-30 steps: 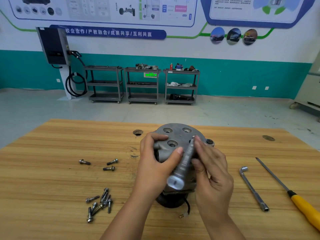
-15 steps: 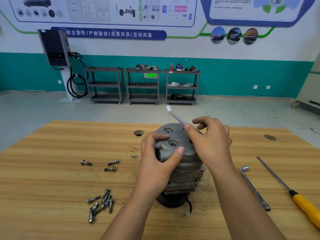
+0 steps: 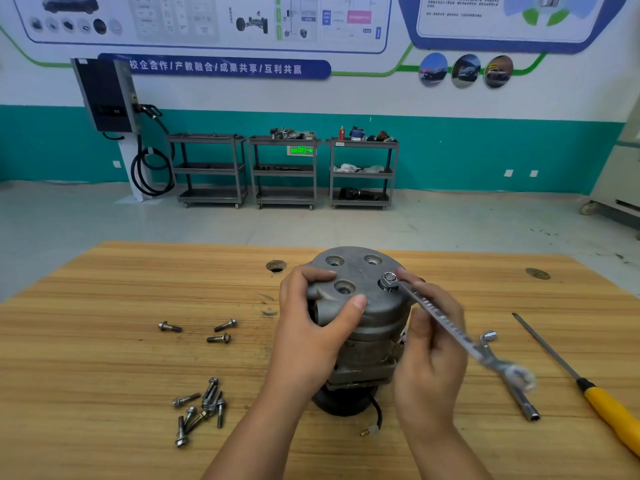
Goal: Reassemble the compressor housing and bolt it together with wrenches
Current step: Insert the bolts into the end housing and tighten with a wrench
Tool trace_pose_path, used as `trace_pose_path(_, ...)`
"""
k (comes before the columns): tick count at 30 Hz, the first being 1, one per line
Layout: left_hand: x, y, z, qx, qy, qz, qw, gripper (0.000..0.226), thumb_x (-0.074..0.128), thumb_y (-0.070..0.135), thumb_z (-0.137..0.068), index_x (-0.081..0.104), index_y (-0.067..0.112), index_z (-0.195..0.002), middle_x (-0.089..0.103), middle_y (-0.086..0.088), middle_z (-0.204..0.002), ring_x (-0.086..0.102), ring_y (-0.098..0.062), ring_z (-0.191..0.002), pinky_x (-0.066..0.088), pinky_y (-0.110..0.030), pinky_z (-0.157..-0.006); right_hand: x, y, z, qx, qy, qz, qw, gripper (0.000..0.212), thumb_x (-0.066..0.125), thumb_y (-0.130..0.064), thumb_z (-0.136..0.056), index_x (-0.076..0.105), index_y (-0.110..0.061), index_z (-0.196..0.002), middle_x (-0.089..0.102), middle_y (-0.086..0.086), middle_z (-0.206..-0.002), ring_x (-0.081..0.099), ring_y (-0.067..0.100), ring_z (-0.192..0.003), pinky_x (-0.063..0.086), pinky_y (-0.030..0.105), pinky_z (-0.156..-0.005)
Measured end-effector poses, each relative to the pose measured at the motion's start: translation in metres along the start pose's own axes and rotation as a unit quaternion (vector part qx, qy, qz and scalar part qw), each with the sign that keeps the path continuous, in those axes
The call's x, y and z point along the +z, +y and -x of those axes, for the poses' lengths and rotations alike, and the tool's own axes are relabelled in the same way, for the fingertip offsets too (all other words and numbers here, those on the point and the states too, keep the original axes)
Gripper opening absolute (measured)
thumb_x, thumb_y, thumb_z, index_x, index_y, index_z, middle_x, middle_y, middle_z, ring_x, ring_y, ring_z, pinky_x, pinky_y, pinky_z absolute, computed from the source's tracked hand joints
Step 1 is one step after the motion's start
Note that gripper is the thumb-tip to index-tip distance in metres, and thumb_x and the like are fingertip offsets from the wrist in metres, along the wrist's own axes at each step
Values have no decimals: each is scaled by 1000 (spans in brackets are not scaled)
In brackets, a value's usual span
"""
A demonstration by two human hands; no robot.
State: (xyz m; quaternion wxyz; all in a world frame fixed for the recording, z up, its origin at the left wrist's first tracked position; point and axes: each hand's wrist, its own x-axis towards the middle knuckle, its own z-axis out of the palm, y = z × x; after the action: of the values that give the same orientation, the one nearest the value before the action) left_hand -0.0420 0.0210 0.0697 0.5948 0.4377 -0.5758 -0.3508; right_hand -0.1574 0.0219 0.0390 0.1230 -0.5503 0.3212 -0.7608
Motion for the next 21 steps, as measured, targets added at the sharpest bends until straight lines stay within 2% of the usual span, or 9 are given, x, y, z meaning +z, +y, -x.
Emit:
trace_pose_path(3,-1,-1,1,9,-6,0,1000,35,78,43,-68,50,46,-88,55,-6,-118,62,-18,-102,54,-40,-86,-6,4,4,-93,-79,156,980,37,36,-37,-99,53,-21,-128,56,-11,-131,45,20,-124,39,45,-100)
trace_pose_path(6,-3,-3,-1,14,-14,-3,1000,37,79,35,-69,50,45,-91,54,-10,-117,60,-23,-103,53,-45,-86,-2,-5,-11,-128,-79,201,968,33,51,-35,-92,68,-12,-109,66,-7,-110,47,16,-105,41,45,-89)
trace_pose_path(8,-3,-4,-2,18,-7,-14,1000,34,73,35,-67,51,39,-93,55,-10,-113,59,-24,-102,52,-46,-87,5,-15,-27,-107,-76,224,966,23,62,-35,-82,72,-16,-90,62,-15,-88,42,11,-94,39,41,-82)
trace_pose_path(10,-3,-4,-1,30,-7,-26,999,34,70,39,-69,51,33,-97,57,-6,-111,59,-15,-101,52,-34,-86,12,-23,-42,-65,-100,250,961,13,68,-39,-75,67,-25,-74,52,-23,-75,38,6,-87,29,35,-79)
trace_pose_path(12,-3,-4,0,19,-6,-20,1000,39,69,48,-66,51,37,-99,57,-1,-114,59,-8,-102,51,-28,-87,16,-27,-55,-27,-133,283,950,21,72,-41,-74,56,-30,-65,52,-20,-71,35,5,-86,19,30,-74)
trace_pose_path(13,-3,-4,1,13,-10,-15,1000,41,69,52,-64,51,39,-98,57,-2,-115,60,-11,-103,52,-34,-89,18,-27,-61,-8,-146,298,943,24,72,-43,-74,54,-31,-64,53,-18,-72,34,5,-86,16,28,-72)
trace_pose_path(17,-3,0,1,11,-15,2,1000,36,68,53,-60,51,44,-90,54,-6,-117,60,-24,-104,52,-49,-86,22,-22,-79,99,-183,354,912,14,66,-44,-80,58,-32,-79,53,-15,-76,37,8,-94,15,30,-73)
trace_pose_path(19,-2,1,1,11,-15,0,1000,36,67,54,-59,50,46,-90,54,-4,-118,61,-22,-104,53,-48,-85,22,-16,-82,147,-191,393,888,14,59,-38,-86,61,-29,-97,54,-13,-91,39,17,-106,19,32,-79)
trace_pose_path(21,-2,1,2,10,-16,-1,1000,36,67,55,-59,50,47,-90,54,-3,-119,61,-23,-105,53,-48,-86,19,-9,-83,199,-186,409,871,31,53,-35,-86,57,-24,-116,53,-3,-114,38,22,-118,26,38,-91)
